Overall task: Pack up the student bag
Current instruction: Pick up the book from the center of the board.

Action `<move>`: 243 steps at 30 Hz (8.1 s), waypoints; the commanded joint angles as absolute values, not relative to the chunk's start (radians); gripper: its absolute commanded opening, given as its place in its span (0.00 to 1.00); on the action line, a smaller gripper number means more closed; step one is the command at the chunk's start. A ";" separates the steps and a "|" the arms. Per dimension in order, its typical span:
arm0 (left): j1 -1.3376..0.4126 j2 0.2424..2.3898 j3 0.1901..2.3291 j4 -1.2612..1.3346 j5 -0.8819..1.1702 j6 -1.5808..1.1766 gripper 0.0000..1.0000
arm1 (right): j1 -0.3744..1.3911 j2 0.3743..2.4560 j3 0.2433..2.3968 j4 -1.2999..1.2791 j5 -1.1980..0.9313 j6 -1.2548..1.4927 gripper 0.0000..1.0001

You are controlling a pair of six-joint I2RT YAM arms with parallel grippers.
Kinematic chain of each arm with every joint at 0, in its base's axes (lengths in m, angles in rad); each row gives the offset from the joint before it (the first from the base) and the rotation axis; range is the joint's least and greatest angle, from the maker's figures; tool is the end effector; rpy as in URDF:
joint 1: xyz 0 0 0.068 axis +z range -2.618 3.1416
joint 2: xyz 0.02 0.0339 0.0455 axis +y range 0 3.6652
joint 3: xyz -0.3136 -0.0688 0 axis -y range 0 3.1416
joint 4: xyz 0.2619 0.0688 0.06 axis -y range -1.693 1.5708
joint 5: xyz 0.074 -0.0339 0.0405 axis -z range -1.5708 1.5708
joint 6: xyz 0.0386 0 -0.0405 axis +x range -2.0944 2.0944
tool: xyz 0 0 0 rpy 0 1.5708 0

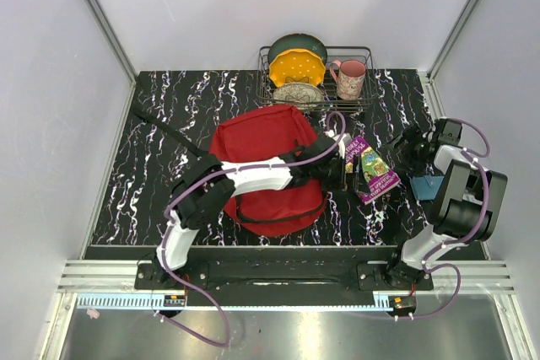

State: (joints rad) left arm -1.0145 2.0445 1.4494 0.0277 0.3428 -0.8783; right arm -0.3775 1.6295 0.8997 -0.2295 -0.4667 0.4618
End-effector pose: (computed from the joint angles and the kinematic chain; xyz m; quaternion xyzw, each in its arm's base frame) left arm 0.2565 -0.4371 0.2361 0.1406 0.8563 -0.4719 0.1557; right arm 0.3186 -0.1077 0.2078 0.3144 0.8756 0.2327 0.2833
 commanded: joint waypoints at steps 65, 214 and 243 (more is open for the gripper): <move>-1.000 2.181 1.730 -0.090 0.184 -0.829 0.99 | -0.356 1.528 0.568 -0.101 -0.721 0.532 0.50; -0.552 1.019 0.615 0.666 0.051 -1.256 0.00 | 0.678 1.227 0.391 1.101 -0.229 1.275 0.97; -0.543 1.068 0.704 0.575 0.232 -1.083 0.76 | 0.678 1.020 0.511 0.666 -0.337 1.072 0.00</move>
State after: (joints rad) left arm -0.5514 1.0626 0.6201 0.5014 0.1474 -1.1625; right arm 0.6693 1.0653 0.4351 0.7555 -0.2337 1.1515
